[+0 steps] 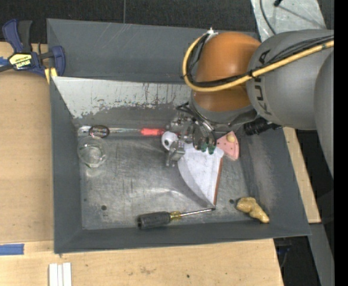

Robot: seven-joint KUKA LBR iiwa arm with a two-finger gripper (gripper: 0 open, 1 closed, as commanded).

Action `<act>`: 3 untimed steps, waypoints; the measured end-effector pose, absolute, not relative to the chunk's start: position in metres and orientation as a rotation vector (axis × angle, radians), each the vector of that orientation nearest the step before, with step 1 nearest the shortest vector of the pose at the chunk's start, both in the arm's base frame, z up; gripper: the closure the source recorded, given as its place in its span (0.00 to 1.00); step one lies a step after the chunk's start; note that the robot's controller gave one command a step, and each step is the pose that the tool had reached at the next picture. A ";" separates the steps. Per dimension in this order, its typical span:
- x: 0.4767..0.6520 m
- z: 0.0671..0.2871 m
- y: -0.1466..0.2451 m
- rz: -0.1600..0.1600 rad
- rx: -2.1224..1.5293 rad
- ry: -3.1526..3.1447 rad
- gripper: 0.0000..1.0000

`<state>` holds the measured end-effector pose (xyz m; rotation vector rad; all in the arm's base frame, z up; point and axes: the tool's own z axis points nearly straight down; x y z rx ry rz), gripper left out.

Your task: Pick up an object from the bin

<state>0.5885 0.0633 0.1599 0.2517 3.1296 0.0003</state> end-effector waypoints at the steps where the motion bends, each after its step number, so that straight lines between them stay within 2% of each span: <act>1: 0.589 0.160 0.063 0.000 0.252 3.130 1.00; 2: 0.580 0.119 0.065 0.003 0.243 3.121 1.00; 3: 0.564 0.078 0.043 0.004 0.142 3.136 1.00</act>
Offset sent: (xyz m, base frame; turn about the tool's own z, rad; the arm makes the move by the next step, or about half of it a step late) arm -0.0226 0.0046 -0.0860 -0.0112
